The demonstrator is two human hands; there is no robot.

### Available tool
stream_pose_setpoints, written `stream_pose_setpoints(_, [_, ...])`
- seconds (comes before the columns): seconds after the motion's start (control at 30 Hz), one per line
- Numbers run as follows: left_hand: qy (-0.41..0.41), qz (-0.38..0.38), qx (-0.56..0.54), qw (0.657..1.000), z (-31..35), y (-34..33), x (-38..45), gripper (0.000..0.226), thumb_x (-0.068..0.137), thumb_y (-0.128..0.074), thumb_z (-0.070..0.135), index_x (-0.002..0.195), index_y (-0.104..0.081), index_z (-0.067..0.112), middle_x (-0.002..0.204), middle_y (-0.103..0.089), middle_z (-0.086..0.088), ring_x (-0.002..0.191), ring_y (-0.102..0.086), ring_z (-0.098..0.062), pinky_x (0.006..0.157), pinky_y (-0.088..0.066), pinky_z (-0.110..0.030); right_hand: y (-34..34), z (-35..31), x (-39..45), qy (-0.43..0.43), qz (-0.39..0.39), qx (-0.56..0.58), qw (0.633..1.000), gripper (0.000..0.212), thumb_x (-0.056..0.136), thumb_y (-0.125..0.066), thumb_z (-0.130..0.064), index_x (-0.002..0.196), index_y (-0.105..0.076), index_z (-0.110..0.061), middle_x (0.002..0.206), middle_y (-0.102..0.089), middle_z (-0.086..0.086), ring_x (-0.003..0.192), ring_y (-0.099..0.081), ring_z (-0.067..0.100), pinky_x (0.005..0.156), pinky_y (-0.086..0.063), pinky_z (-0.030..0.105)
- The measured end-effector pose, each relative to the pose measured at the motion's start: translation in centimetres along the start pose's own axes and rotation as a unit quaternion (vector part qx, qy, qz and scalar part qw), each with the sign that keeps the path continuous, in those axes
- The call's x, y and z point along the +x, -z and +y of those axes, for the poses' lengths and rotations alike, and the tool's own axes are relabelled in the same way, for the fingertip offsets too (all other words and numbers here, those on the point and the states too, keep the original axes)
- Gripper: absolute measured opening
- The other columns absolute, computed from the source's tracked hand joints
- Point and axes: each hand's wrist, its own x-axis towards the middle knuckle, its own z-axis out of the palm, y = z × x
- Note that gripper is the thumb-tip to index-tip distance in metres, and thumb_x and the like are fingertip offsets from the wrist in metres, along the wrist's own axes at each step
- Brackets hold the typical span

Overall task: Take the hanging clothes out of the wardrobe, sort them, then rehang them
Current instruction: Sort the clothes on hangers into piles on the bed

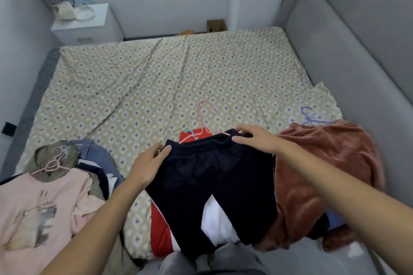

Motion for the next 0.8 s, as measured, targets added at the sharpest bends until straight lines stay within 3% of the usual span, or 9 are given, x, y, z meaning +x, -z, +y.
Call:
stream_pose_setpoints(0.1, [-0.009,-0.014,-0.012,1.0,1.7,-0.3,-3.0,0.053,0.094,-0.05,0.075,0.082,-0.06,0.025,0.075,-0.065,0.012,0.072,-0.06,-0.014,0.072,-0.042,-0.042,0.0,-1.1,-2.7,0.039,0.01,-0.024,0.999,0.025,0.1,-0.068,-0.04,0.083,-0.055,-0.029,0.075,-0.052,-0.017,0.068,-0.048,0.004,0.068,-0.037,0.03])
stream_pose_setpoints(0.17, [-0.024,-0.016,-0.016,0.999,2.1,-0.3,-4.5,0.057,0.093,-0.052,0.076,0.089,-0.066,0.02,0.081,-0.071,0.007,0.076,-0.066,-0.016,0.075,-0.048,-0.043,-0.5,-1.3,-4.4,0.06,0.03,-0.042,0.997,0.029,0.1,-0.07,-0.035,0.08,-0.051,-0.026,0.075,-0.049,-0.015,0.067,-0.045,0.003,0.068,-0.035,0.03])
stream_pose_setpoints(0.27, [-0.05,-0.028,-0.019,0.998,2.5,0.1,-6.8,0.055,0.097,-0.06,0.065,0.077,-0.056,0.013,0.067,-0.056,0.006,0.061,-0.052,-0.011,0.066,-0.038,-0.038,-1.6,-1.7,-7.5,0.076,0.054,-0.06,0.994,0.034,0.099,-0.072,-0.033,0.078,-0.046,-0.024,0.075,-0.046,-0.011,0.067,-0.042,0.003,0.067,-0.033,0.03])
stream_pose_setpoints(0.37, [-0.087,-0.051,-0.021,0.995,2.7,0.8,-8.3,0.052,0.096,-0.064,0.061,0.069,-0.051,0.018,0.062,-0.049,0.008,0.059,-0.047,-0.01,0.065,-0.036,-0.037,-2.8,-2.1,-10.8,0.082,0.081,-0.079,0.99,0.034,0.098,-0.073,-0.032,0.079,-0.046,-0.025,0.075,-0.048,-0.01,0.067,-0.043,0.002,0.067,-0.033,0.031])
stream_pose_setpoints(0.43, [-0.113,-0.056,-0.014,0.992,3.7,1.0,-9.3,0.05,0.095,-0.064,0.062,0.071,-0.058,0.019,0.06,-0.051,0.011,0.057,-0.049,-0.008,0.064,-0.037,-0.036,-3.4,-2.6,-13.2,0.076,0.12,-0.091,0.986,0.031,0.099,-0.071,-0.032,0.08,-0.047,-0.027,0.075,-0.05,-0.01,0.068,-0.046,0.001,0.068,-0.035,0.03])
stream_pose_setpoints(0.53, [-0.162,-0.054,0.015,0.985,5.7,0.6,-10.7,0.035,0.099,-0.064,0.054,0.067,-0.065,0.039,0.054,-0.052,0.016,0.051,-0.047,0.0,0.06,-0.036,-0.035,-3.7,-3.3,-16.7,0.066,0.181,-0.117,0.974,0.027,0.1,-0.068,-0.035,0.082,-0.05,-0.027,0.078,-0.054,-0.009,0.073,-0.051,0.007,0.072,-0.039,0.035])
stream_pose_setpoints(0.67, [-0.212,-0.043,0.023,0.976,8.7,0.4,-12.1,0.062,0.088,-0.058,0.074,0.07,-0.054,0.014,0.055,-0.045,0.013,0.053,-0.045,-0.01,0.06,-0.034,-0.037,-2.7,-4.0,-21.7,0.064,0.245,-0.155,0.955,0.034,0.099,-0.057,-0.051,0.096,-0.056,-0.017,0.089,-0.06,-0.006,0.084,-0.056,0.015,0.077,-0.043,0.038])
stream_pose_setpoints(0.8, [-0.286,-0.034,0.039,0.957,13.1,-0.2,-13.7,0.066,0.085,-0.058,0.074,0.068,-0.048,0.011,0.054,-0.042,0.01,0.052,-0.043,-0.011,0.058,-0.032,-0.037,-1.3,-4.4,-27.1,0.038,0.305,-0.173,0.936,0.037,0.098,-0.05,-0.061,0.104,-0.056,-0.025,0.09,-0.067,-0.003,0.086,-0.064,0.02,0.083,-0.05,0.048])
